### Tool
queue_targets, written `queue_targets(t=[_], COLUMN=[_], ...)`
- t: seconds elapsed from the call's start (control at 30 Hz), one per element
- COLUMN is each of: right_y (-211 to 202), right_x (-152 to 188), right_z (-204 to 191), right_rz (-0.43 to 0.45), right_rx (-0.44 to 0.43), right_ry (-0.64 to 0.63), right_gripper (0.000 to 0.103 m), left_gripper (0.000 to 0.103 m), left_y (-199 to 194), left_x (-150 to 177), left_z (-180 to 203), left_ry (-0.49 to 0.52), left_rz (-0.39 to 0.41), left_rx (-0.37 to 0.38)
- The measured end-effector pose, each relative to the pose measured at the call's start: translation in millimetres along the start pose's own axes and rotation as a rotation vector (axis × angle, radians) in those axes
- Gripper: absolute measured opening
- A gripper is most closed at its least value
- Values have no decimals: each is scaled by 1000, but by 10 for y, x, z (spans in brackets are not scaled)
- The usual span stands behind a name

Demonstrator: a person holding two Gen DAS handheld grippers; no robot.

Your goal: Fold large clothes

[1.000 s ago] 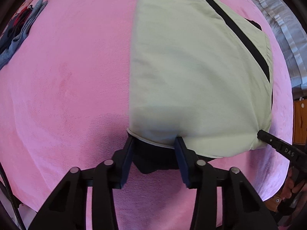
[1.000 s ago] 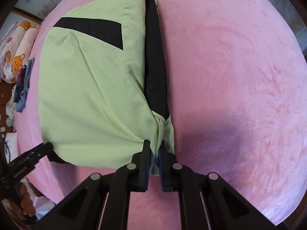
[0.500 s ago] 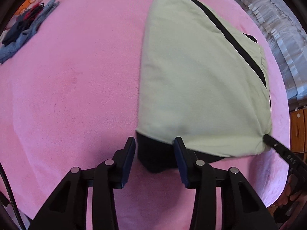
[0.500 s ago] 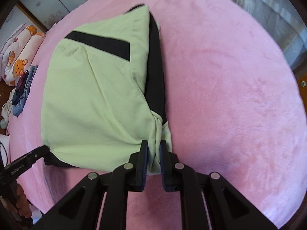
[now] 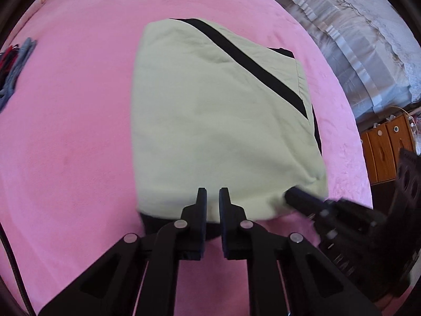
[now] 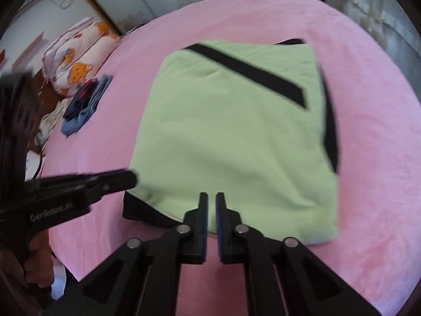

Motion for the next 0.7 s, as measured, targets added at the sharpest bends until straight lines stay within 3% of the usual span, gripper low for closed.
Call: queue_targets(t=[0.2, 0.33, 0.57, 0.7], right_y=[452, 642, 929, 1011], right_x=[-195, -429, -977, -1243], right_z=[-53, -47, -30, -7], right_rz=[-22, -7, 59, 94], right_rx=[-74, -91, -91, -90], right_ry=[65, 106, 128, 157], right_gripper=[2, 2, 2, 2], left_gripper=[6, 6, 6, 6], left_y=[406, 571, 702, 847], left_x=[-254, -559, -1257, -1561], left_z=[-139, -203, -171, -224], left_ry=[-13, -30, 1, -39], left_rz=[-42, -19, 56, 66], left_rx=[39, 76, 53, 49])
Point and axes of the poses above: each gripper's, at about its wrist camera, not at the fingertips, and y roughly the way its jaws point, z to its right, x to its underside, the point moved 4 cm from there along y, roughly the way its jaws point, and after that the axes turned 8 degrees about x, right-handed, at the moved point
